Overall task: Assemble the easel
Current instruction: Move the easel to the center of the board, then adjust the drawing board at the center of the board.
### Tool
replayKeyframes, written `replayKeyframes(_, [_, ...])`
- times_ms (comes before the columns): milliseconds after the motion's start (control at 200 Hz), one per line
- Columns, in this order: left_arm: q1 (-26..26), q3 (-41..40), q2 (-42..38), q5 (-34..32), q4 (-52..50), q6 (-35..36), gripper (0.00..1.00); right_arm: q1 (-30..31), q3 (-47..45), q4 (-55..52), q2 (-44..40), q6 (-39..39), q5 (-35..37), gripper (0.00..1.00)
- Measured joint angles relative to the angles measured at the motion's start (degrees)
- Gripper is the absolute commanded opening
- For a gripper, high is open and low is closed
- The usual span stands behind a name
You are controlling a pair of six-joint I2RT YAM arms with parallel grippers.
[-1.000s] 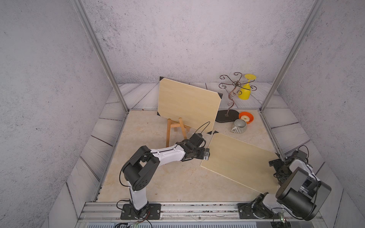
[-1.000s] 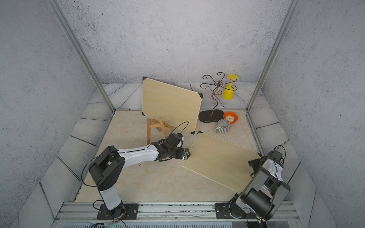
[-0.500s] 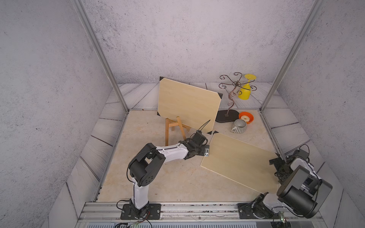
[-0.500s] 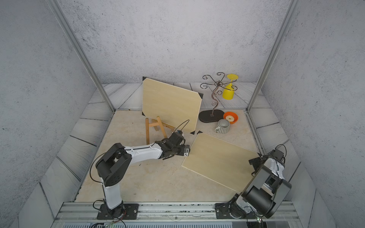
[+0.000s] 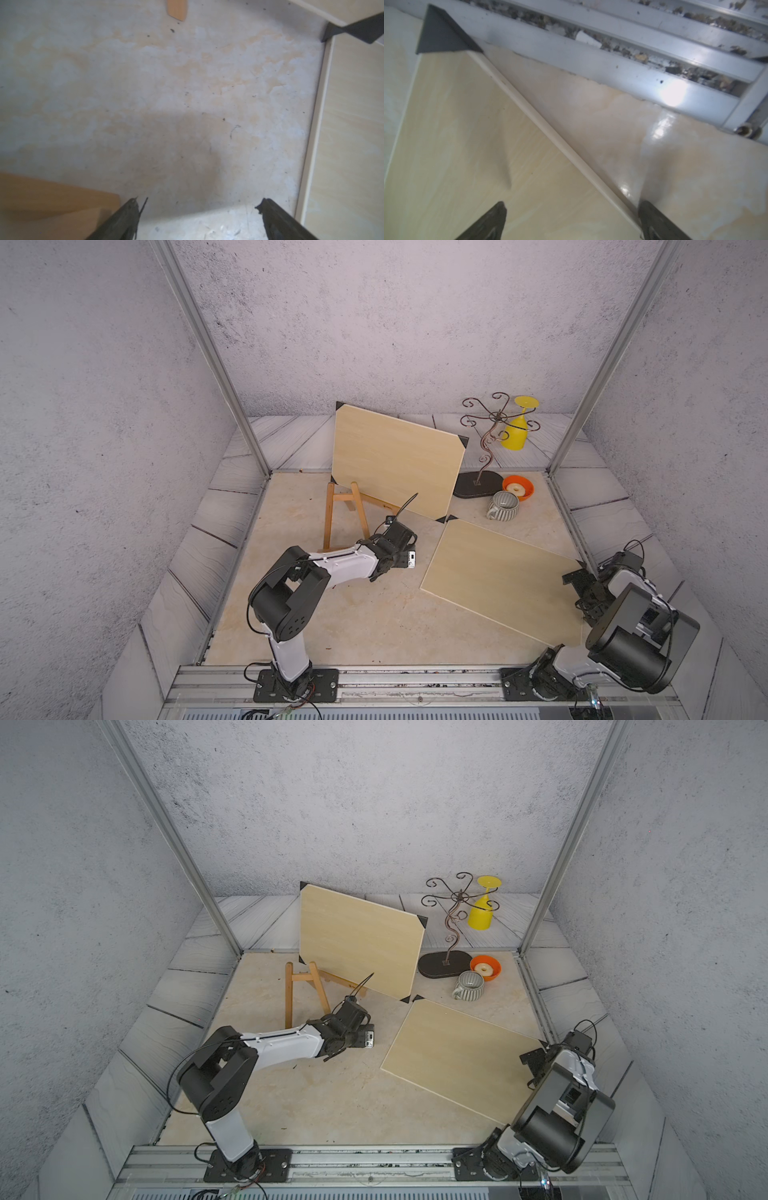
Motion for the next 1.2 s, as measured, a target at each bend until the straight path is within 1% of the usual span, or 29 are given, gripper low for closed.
replayKeyframes(75, [0.24, -1.11, -1.49, 1.46, 0.17, -0.22, 0.91, 1.18, 0.00, 0.11, 0.00, -0.35, -0.04, 0.99])
replayKeyframes(205, [-0.22, -0.94, -1.09, 7.50, 2.71, -0.57, 0.89, 2.43, -0.02, -0.02, -0.17, -0.57, -0.52, 0.99])
replayKeyframes(350, [-1.46, 2.23, 3.02, 13.03, 4.37, -0.90, 0.88, 2.64, 0.35, -0.74, 0.09, -0.79, -0.85, 0.99])
replayKeyframes(585, [-3.17, 8.39, 10.08, 19.58, 5.81, -1.33, 0.87, 2.71, 2.10, -2.47, 1.95, -0.87, -1.07, 0.99])
replayKeyframes(751, [-3.93, 8.63, 10.75, 22.95, 5.88, -1.95, 0.85, 2.71, 2.56, -2.99, 2.45, -1.36, -1.46, 0.99])
replayKeyframes(876, [-4.96, 6.75, 10.23, 25.40, 8.26, -2.89, 0.83, 2.80, 2.73, -3.32, 2.56, -1.86, -2.25, 0.99])
replayKeyframes(1021, [-5.55, 1.42, 6.84, 26.32, 10.91, -4.46, 0.81, 3.50, 2.78, -3.41, 2.56, -2.80, -2.36, 0.99])
replayKeyframes(1201, [-7.65, -6.32, -0.28, 25.24, 9.05, -6.62, 0.80, 8.98, 2.78, -3.43, 2.56, -3.78, -0.83, 0.99])
